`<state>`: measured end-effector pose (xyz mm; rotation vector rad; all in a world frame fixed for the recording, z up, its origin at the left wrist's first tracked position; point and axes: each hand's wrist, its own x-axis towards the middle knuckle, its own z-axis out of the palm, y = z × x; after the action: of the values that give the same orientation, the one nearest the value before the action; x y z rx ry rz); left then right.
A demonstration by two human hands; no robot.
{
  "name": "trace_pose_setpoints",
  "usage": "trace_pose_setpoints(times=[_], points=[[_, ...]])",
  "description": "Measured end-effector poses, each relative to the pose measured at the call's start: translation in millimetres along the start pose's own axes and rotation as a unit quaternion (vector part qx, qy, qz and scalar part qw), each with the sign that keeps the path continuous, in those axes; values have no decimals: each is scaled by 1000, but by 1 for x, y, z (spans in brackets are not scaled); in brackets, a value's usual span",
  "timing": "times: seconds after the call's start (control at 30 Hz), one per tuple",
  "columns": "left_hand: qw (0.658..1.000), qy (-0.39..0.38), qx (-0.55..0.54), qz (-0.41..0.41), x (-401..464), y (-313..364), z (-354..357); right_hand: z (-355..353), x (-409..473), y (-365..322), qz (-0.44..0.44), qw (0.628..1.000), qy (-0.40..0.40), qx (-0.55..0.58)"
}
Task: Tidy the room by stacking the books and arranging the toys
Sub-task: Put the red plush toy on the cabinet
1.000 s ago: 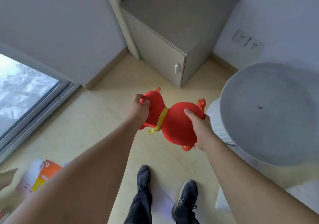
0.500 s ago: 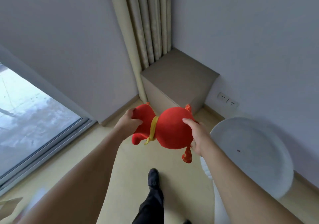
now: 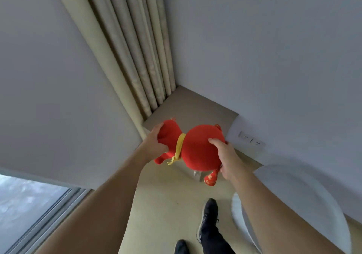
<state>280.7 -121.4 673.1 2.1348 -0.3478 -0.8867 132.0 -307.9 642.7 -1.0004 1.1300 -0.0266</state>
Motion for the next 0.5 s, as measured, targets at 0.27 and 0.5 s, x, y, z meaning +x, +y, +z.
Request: trace_pose_setpoints(times=[0.27,0.5], points=[[994,70,84,13,120,57,-47,51,99,-104,-18,997,-71,-7],[989,129,50,-54,233,51,-66,109,209,-175,-18,992,-81,-96]])
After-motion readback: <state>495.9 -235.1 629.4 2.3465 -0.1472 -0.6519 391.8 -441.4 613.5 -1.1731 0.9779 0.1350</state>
